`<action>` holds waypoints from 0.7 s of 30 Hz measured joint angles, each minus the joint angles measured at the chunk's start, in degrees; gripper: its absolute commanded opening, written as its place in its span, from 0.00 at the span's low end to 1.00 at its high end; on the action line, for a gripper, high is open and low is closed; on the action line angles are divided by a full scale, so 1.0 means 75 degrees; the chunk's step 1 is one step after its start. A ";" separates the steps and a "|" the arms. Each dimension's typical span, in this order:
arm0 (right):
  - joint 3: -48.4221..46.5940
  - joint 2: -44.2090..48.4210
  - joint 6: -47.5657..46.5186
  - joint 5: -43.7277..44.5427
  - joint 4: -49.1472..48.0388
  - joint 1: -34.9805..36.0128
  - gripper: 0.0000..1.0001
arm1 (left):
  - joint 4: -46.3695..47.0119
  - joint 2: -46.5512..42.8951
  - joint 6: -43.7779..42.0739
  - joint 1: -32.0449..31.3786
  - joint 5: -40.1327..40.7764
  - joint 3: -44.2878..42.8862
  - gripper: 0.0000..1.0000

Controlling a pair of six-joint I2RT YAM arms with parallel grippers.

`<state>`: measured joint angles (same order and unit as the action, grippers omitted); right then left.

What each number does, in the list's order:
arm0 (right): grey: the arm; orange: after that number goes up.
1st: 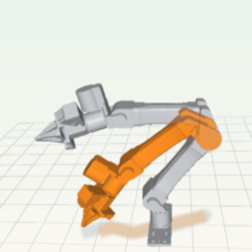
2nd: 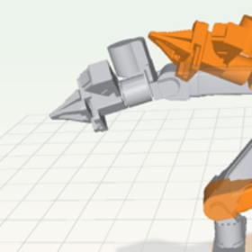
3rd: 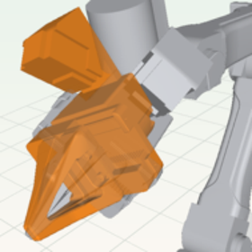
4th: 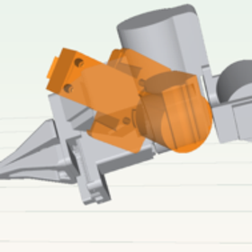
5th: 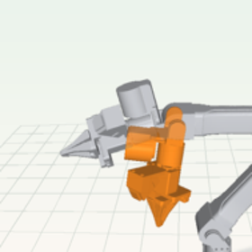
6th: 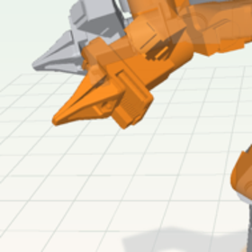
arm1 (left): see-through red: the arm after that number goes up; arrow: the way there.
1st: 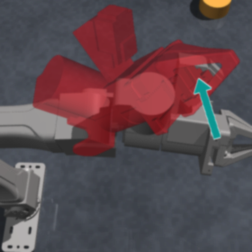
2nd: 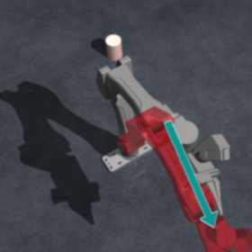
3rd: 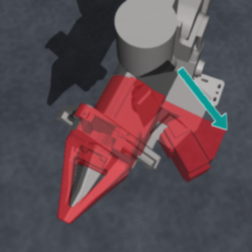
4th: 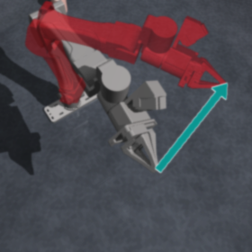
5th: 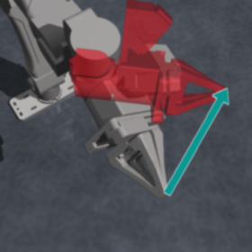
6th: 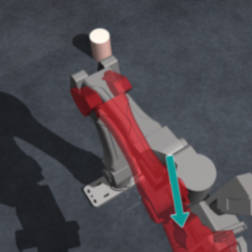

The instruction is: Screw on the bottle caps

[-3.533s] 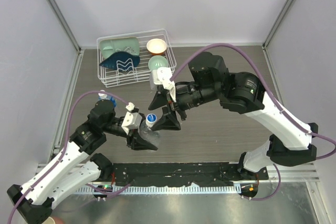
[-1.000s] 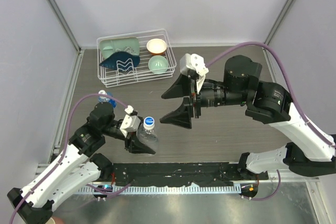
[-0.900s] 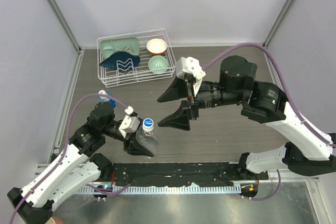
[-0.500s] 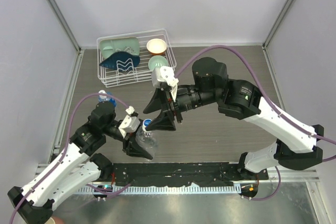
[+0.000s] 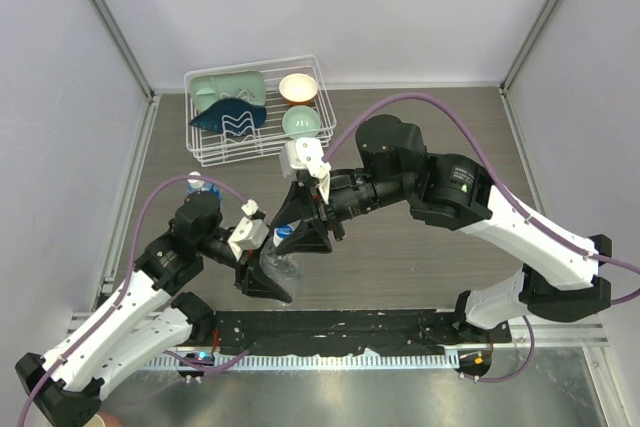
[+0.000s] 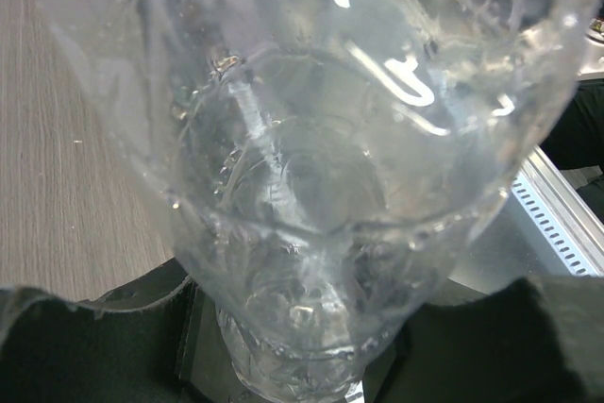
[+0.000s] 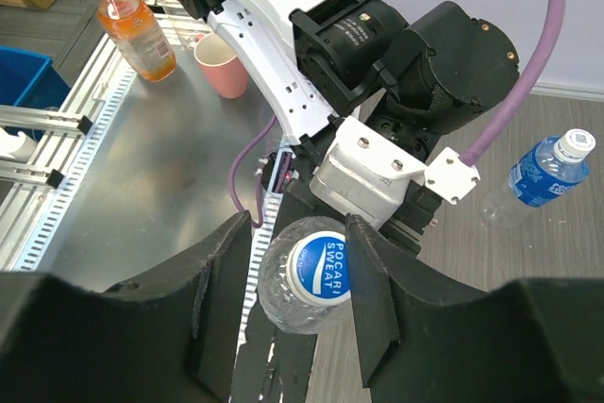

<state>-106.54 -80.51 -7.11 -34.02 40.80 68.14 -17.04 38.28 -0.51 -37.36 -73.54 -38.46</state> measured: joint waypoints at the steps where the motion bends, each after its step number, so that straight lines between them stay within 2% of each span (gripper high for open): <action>1: -0.0003 0.0000 -0.0015 0.0035 0.0000 0.0000 0.50 | 0.0000 0.0000 0.0003 0.0000 -0.0003 -0.0003 0.00; 16: -0.0119 0.0000 -0.0277 0.0641 0.0233 0.0000 0.51 | -0.0038 -0.0009 0.0012 0.0050 -0.0006 -0.0207 0.00; 20: -0.0122 0.0000 -0.0315 0.0746 0.0294 0.0003 0.41 | -0.0052 -0.0041 0.0012 0.0050 -0.0006 -0.0207 0.00; 21: -0.0122 0.0000 -0.0326 0.0749 0.0297 0.0003 0.34 | -0.0055 -0.0041 0.0009 0.0050 -0.0006 -0.0207 0.00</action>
<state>-107.46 -80.51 -9.56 -28.40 43.03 68.16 -17.45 37.98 -0.45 -36.99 -73.58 -40.01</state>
